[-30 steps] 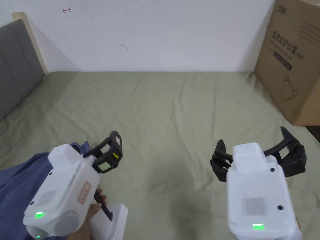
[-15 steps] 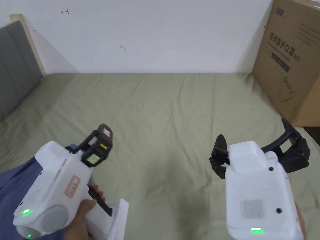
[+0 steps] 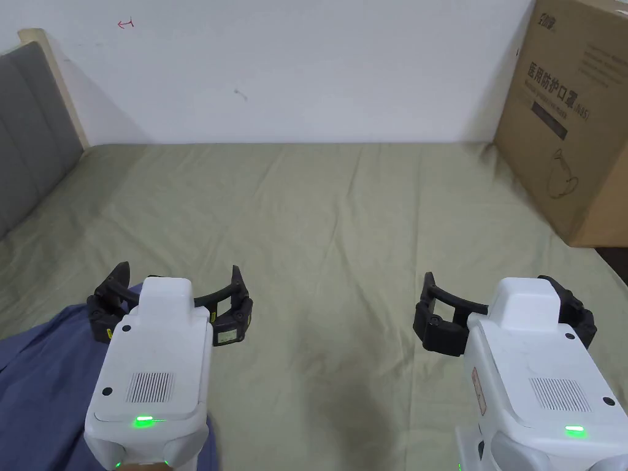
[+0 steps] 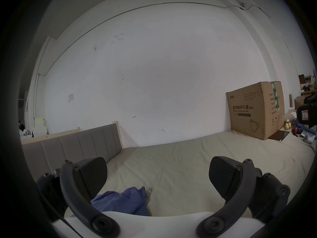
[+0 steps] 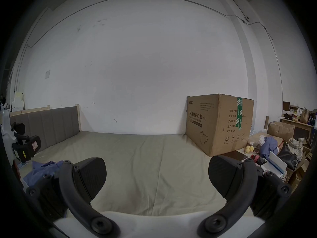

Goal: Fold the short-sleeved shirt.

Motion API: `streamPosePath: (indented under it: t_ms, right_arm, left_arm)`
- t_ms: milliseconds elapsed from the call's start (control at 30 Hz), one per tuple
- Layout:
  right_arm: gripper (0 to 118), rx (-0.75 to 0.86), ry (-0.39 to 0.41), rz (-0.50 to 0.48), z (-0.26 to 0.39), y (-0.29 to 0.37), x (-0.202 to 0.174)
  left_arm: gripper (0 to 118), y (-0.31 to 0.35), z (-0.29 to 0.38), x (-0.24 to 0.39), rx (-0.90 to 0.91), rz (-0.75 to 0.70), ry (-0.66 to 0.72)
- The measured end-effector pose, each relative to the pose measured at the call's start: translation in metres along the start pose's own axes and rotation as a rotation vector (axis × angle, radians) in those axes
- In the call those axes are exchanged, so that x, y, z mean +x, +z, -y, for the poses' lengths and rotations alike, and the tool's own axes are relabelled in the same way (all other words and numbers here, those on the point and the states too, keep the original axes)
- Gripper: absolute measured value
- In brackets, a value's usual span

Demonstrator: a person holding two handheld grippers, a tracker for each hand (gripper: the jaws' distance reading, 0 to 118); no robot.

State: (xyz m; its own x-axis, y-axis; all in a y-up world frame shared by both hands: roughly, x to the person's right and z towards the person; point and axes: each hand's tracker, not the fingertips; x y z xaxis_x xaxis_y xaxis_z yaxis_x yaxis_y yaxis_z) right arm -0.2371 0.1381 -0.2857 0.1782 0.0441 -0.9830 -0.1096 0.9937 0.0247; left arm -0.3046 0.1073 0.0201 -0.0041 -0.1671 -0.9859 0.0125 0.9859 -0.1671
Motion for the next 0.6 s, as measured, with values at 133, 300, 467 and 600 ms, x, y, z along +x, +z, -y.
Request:
streamPosePath:
  t_ms: [133,300,467,600]
  right_arm:
    - [117,-0.004,-0.004,0.001,-0.0011,0.0001,0.0016]
    - [117,-0.006,-0.008,0.000,-0.0018,0.0015,0.0022]
    - [117,-0.003,0.000,-0.006,-0.0031,0.0017,0.0016]
    - [117,-0.003,0.007,-0.004,-0.0041,0.0021,0.0014]
  left_arm:
    - [118,0.0001,-0.0001,-0.0019,-0.009,0.007,0.018]
    - [118,-0.0009,0.0002,-0.0042,-0.014,0.010,0.037]
    - [118,-0.0004,-0.0006,-0.0041,-0.014,0.013,0.040]
    - [118,0.0012,-0.0029,-0.0029,-0.013,0.018,0.047]
